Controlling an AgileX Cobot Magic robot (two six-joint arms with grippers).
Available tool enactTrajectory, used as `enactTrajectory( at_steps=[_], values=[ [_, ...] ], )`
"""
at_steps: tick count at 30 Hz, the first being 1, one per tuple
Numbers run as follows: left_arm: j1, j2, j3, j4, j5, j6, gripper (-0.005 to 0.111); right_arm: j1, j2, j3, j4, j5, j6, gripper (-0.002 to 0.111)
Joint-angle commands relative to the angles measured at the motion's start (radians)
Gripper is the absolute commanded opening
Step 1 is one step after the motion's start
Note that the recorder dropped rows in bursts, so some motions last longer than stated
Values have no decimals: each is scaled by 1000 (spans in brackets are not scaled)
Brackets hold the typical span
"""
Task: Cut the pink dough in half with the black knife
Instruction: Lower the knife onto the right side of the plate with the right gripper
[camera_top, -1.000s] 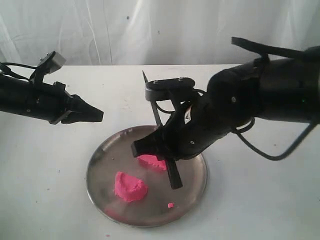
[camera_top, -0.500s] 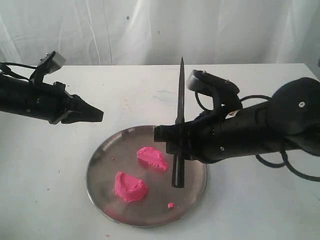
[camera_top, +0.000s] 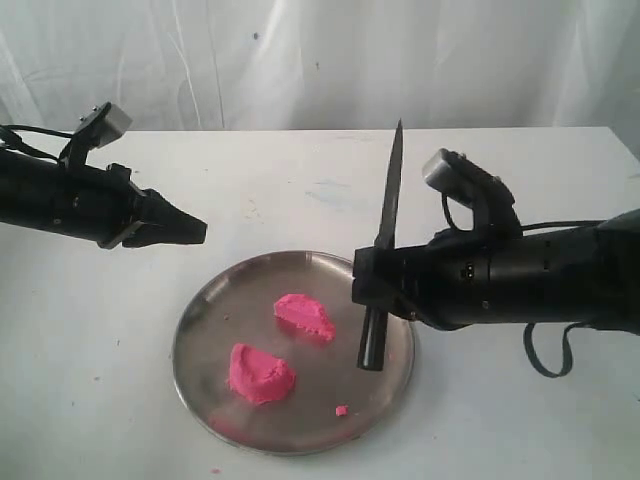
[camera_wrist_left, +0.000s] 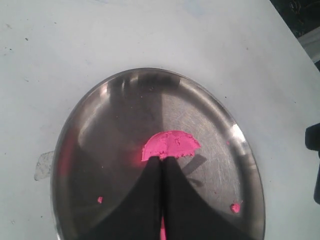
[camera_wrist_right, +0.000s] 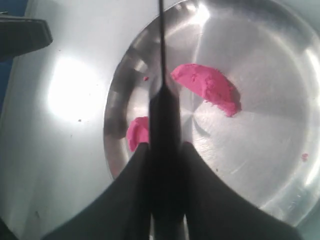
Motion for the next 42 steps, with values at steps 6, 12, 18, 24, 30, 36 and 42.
enactTrajectory(
  at_steps=[6,12,18,24,30,36,42],
  values=[
    [-2,-5,7,-15,12,-1,0,-13,195,25,154,168,-213,0],
    [-2,-5,7,-15,12,-1,0,-22,302,12,154,180,-163,0],
    [-2,-5,7,-15,12,-1,0,-52,306,-14,154,196,-94,0],
    [-2,-5,7,-15,12,-1,0,-64,362,-21,154,197,21,0],
    [-2,-5,7,-15,12,-1,0,-64,378,-21,154,195,23,0],
    [-2,-5,7,-15,12,-1,0,-64,378,-37,154,197,47,2],
    [-2,-5,7,-15,12,-1,0,-64,396,-51,154,234,56,18]
  ],
)
